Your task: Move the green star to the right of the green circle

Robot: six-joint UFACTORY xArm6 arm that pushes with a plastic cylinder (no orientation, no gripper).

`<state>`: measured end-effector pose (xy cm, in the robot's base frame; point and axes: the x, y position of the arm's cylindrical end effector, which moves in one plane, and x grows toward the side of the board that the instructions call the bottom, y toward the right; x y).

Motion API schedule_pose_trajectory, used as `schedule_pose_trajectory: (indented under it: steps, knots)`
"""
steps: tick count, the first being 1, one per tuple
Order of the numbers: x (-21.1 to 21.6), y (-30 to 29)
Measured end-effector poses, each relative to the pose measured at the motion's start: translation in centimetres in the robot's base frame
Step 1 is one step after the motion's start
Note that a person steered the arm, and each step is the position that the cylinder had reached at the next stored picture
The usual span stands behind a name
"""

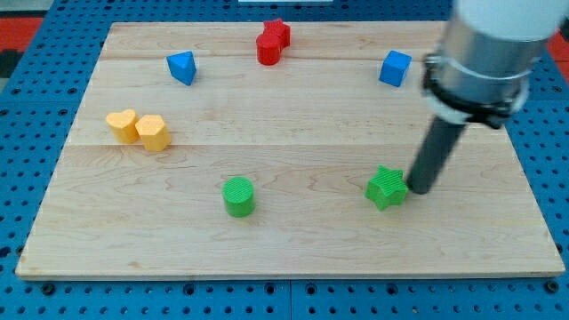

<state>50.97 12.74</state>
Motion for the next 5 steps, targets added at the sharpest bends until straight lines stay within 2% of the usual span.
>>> schedule_pose_trajectory:
  steps: [1, 2, 3, 4, 5]
  knots:
    - [-0.4, -9.4]
    - [-0.4, -14.3]
    - [-1.6, -14.5]
    - [-3.6, -5.6]
    - [-7.9, 3.0]
